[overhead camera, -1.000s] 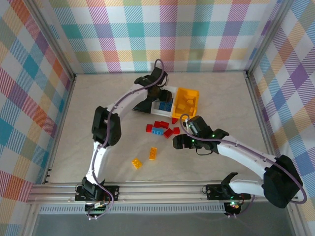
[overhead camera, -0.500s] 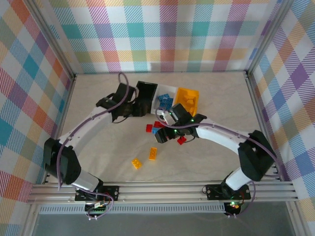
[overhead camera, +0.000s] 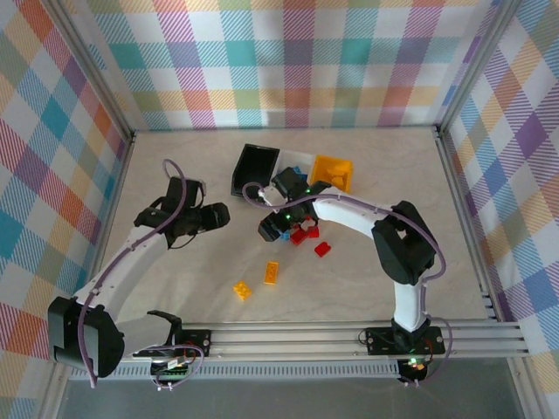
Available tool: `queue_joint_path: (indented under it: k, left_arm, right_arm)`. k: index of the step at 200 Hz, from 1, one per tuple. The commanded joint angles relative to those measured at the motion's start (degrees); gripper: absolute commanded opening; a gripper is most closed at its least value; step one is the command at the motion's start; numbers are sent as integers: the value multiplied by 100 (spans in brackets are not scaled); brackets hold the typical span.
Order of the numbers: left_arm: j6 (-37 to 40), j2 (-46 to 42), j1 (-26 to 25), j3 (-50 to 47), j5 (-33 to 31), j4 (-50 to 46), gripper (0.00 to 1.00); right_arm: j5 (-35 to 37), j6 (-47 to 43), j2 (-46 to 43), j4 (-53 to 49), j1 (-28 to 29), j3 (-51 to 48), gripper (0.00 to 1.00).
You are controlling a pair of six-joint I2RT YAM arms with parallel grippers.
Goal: Sort the legos into containers by color
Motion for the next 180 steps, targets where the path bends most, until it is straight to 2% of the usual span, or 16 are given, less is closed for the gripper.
queue_joint_path:
  k: [1,88,180]
  left_arm:
    - [14,-146,160,-188,174,21,68]
    - [54,-190,250,-309,247,61,69]
    - [63,-178,294,-335,271,61,69]
  right_arm:
    - [56,-356,183,-331,-37,326,79]
    - [-42,-397,458,-394,-311,449,77]
    - [-44,-408,657,-390,-314,330,73]
